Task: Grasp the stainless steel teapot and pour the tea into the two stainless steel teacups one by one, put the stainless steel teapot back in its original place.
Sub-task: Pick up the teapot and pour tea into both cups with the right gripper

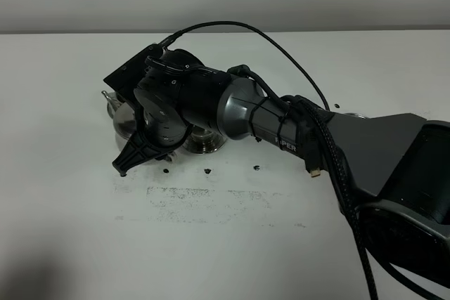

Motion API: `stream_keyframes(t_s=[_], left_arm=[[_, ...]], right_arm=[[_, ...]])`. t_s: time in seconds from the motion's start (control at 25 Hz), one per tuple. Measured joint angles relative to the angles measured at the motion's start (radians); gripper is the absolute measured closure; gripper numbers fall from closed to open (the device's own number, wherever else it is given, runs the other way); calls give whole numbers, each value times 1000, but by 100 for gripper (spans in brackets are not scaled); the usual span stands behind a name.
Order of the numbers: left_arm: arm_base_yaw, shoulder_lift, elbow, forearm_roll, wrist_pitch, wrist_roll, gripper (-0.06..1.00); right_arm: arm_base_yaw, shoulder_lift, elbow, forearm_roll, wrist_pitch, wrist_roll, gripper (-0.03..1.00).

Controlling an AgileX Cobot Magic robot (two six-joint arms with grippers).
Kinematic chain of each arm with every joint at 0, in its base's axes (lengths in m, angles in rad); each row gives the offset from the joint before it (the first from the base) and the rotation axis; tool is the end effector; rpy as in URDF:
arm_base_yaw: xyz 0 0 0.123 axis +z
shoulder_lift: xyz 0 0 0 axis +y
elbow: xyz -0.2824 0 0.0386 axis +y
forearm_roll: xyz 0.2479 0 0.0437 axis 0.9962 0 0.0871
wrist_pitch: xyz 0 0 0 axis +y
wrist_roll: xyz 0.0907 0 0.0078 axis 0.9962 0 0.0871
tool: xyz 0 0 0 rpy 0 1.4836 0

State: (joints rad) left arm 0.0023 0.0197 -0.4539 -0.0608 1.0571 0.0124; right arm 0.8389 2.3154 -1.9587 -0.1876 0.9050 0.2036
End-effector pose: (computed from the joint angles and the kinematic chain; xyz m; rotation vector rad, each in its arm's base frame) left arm 0.0031 -0.0048 0.2646 0.0109 2.1055 -0.0649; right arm 0.3459 0.3650 0.1761 -0.9584 2.5395 0.0697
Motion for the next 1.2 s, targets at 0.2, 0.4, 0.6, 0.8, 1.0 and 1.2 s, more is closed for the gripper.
stream_keyframes(t_s=[0.2,0.4,0.6,0.8,1.0,1.2], left_arm=[[0,0,0,0,0,0,48],[0,0,0,0,0,0,48],[0,0,0,0,0,0,48],[0,0,0,0,0,0,48],[0,0,0,0,0,0,48],[0,0,0,0,0,0,48]], right_arm=[[0,1,0,-5,1,3,77],[0,17,-1,-8,3,3,77],[0,18,-1,-9,10,3,77],[0,-21,-1,-12,44,-18,77],[-2,-116,15,-15,67,-46,77],[-43,-248,198,-8,14,-93,77]])
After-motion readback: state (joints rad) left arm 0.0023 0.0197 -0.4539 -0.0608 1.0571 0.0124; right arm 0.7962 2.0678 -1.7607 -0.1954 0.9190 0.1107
